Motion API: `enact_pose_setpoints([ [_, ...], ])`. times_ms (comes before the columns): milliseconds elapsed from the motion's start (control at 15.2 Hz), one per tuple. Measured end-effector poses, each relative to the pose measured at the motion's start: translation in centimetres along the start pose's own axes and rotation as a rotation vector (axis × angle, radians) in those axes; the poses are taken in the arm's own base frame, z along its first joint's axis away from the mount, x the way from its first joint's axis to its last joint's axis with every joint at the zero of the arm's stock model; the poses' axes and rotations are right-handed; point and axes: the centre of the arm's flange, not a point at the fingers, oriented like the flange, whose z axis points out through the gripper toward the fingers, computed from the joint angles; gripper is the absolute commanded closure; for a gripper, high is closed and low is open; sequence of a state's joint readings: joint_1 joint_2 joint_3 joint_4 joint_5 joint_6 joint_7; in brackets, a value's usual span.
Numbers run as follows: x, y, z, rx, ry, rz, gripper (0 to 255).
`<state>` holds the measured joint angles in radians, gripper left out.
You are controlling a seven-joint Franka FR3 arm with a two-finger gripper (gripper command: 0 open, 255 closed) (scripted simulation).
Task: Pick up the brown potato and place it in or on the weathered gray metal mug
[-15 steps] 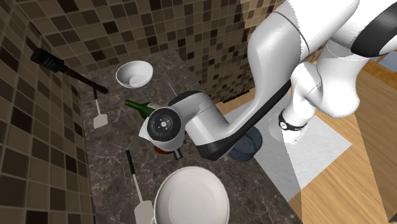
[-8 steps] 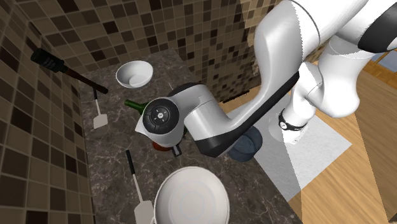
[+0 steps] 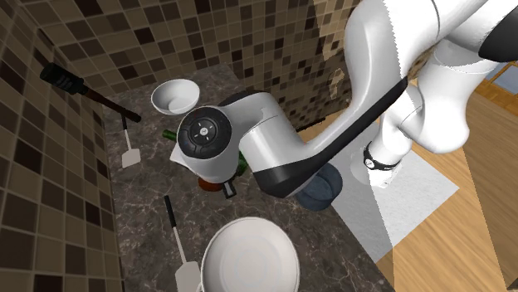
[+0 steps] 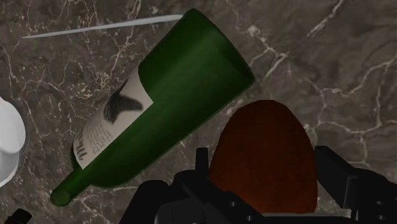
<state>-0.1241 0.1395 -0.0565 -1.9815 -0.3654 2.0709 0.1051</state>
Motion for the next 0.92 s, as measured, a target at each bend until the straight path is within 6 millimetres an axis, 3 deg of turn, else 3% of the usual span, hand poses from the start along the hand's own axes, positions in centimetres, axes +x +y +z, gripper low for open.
enact_pose_setpoints([
  [924, -0.3, 2.3, -7.0, 0.000, 0.000, 0.000, 255],
])
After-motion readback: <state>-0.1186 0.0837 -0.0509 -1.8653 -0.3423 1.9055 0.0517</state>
